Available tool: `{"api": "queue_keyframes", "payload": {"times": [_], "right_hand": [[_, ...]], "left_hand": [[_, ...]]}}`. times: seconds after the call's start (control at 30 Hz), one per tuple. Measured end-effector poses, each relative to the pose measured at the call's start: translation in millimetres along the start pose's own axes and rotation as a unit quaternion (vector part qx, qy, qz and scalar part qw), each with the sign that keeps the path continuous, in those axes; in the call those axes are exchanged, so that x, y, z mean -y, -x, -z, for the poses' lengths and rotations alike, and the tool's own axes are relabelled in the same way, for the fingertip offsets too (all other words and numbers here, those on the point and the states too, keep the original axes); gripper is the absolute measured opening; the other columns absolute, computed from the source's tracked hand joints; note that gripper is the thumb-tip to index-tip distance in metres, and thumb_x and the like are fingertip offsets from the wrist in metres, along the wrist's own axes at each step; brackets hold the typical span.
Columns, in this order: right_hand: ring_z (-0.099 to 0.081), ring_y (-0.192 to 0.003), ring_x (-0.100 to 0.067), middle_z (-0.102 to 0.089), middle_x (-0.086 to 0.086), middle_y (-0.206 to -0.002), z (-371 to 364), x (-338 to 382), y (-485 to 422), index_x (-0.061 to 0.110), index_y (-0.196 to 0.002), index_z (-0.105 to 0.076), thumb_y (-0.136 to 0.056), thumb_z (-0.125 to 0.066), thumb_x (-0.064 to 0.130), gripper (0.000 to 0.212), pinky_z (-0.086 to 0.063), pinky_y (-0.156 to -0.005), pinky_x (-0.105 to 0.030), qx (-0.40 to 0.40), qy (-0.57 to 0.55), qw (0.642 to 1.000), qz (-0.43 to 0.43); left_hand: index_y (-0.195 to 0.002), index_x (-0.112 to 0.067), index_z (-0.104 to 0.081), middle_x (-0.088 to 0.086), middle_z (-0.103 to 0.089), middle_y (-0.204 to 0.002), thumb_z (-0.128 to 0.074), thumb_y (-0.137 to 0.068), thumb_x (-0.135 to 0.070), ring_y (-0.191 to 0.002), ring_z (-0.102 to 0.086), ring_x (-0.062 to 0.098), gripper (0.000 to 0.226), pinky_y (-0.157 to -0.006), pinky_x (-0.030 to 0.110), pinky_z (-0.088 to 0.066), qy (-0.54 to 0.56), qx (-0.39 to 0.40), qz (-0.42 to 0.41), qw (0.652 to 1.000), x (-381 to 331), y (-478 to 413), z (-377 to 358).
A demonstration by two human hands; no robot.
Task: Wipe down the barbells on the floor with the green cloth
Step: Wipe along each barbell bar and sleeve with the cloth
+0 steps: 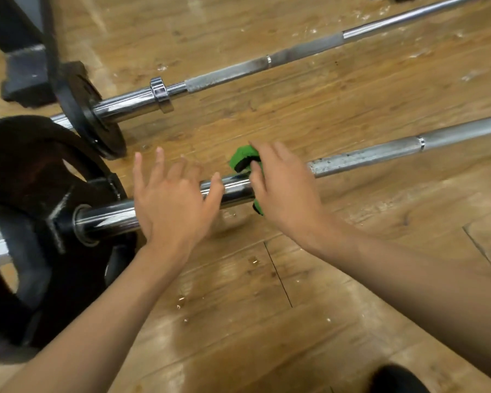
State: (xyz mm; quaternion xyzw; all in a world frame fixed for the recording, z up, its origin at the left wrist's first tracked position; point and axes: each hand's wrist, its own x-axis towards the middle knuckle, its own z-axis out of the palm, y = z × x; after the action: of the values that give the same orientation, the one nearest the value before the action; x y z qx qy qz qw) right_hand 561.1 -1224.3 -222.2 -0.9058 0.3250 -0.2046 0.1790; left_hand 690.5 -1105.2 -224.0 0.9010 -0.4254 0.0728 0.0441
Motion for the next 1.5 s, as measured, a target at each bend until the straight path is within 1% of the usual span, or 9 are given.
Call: {"api": "queue_keyframes", "payload": {"times": [0.17,0.27,0.43,0.63,0.93,1.1,1.2,1.37,1.5], "right_hand": [[-0.046,-0.140,-0.045,-0.049,-0.028,-0.148,-14.7,-23.1,29.2,-0.003,-0.151,-0.043,-0.093,-0.046,0.001,0.059,-0.028,-0.124,-0.054,-0.049,0.076,0.989,0.120],[-0.058,-0.123,-0.041,-0.062,-0.022,-0.129,-9.2,-19.0,7.0,-0.002,-0.141,-0.054,-0.092,-0.043,0.012,0.052,-0.036,-0.120,-0.051,-0.043,0.069,0.989,0.121],[-0.059,-0.107,-0.036,-0.063,-0.011,-0.117,-1.0,-2.1,-19.9,0.009,-0.128,-0.059,-0.099,-0.050,0.020,0.032,-0.047,-0.090,-0.045,0.031,-0.036,0.999,0.003],[-0.057,-0.124,-0.034,-0.062,-0.016,-0.132,-19.3,-23.2,8.7,0.001,-0.141,-0.057,-0.103,-0.053,0.016,0.041,-0.034,-0.120,-0.047,-0.103,-0.101,0.985,0.095],[-0.059,-0.117,-0.031,-0.066,-0.012,-0.123,-14.6,-19.7,6.6,0.002,-0.136,-0.061,-0.107,-0.048,0.023,0.039,-0.041,-0.103,-0.043,-0.116,-0.184,0.975,0.038],[-0.060,-0.111,-0.030,-0.065,-0.011,-0.121,-12.2,-14.0,9.5,0.003,-0.135,-0.062,-0.108,-0.043,0.026,0.040,-0.043,-0.098,-0.043,-0.111,-0.215,0.970,0.012],[-0.061,-0.104,-0.031,-0.066,-0.010,-0.116,-0.5,-25.2,0.3,0.002,-0.135,-0.061,-0.107,-0.038,0.024,0.041,-0.043,-0.091,-0.043,-0.129,-0.257,0.957,-0.034],[-0.055,-0.130,-0.033,-0.066,-0.008,-0.130,5.5,-53.8,17.0,0.006,-0.143,-0.059,-0.109,-0.032,0.034,0.052,-0.025,-0.122,-0.049,-0.077,-0.059,0.995,0.019],[-0.051,-0.140,-0.030,-0.068,-0.005,-0.134,0.0,-67.7,18.5,0.013,-0.140,-0.064,-0.112,-0.029,0.034,0.050,-0.011,-0.128,-0.056,-0.082,0.035,0.994,0.061]], "left_hand": [[-0.127,-0.019,-0.075,0.010,-0.071,-0.133,-0.019,-0.101,-0.058,-0.148,-0.045,0.035,0.073,-0.128,0.055,-0.013,-0.025,0.004,-0.002,1.000,-1.6,-11.1,0.8],[-0.130,-0.018,-0.073,0.012,-0.070,-0.134,-0.021,-0.102,-0.055,-0.147,-0.045,0.036,0.070,-0.127,0.054,-0.014,-0.033,-0.001,-0.006,0.999,-1.0,-13.8,-2.9],[-0.148,-0.020,-0.059,0.015,-0.051,-0.156,-0.011,-0.100,-0.058,-0.157,-0.027,0.034,0.078,-0.130,0.051,-0.007,-0.042,0.060,-0.015,0.997,1.3,-22.5,6.0],[-0.154,-0.023,-0.051,0.012,-0.042,-0.164,-0.002,-0.094,-0.059,-0.159,-0.021,0.029,0.085,-0.130,0.047,-0.005,-0.041,0.103,-0.019,0.994,0.0,-27.6,12.7],[-0.154,-0.017,-0.046,0.013,-0.054,-0.149,-0.010,-0.105,-0.054,-0.149,-0.036,0.038,0.071,-0.127,0.053,-0.019,-0.012,0.191,-0.025,0.981,1.1,-32.1,17.1],[-0.168,-0.025,-0.016,0.011,-0.028,-0.170,-0.008,-0.100,-0.060,-0.161,-0.009,0.028,0.077,-0.131,0.049,-0.008,0.009,0.177,0.006,0.984,-4.1,-21.7,22.3],[-0.167,-0.024,-0.020,0.010,-0.023,-0.172,-0.010,-0.101,-0.059,-0.161,-0.007,0.027,0.075,-0.131,0.043,-0.003,0.018,0.144,-0.020,0.989,-13.1,-21.2,23.8],[-0.156,-0.018,-0.045,0.009,-0.042,-0.164,-0.002,-0.105,-0.065,-0.159,-0.023,0.028,0.082,-0.129,0.047,-0.017,0.011,0.083,-0.070,0.994,-40.9,-22.9,11.2],[-0.155,-0.018,-0.049,0.012,-0.048,-0.159,-0.013,-0.107,-0.061,-0.156,-0.030,0.032,0.074,-0.127,0.050,-0.021,-0.022,0.029,-0.065,0.997,-43.6,-19.1,2.2]]}}
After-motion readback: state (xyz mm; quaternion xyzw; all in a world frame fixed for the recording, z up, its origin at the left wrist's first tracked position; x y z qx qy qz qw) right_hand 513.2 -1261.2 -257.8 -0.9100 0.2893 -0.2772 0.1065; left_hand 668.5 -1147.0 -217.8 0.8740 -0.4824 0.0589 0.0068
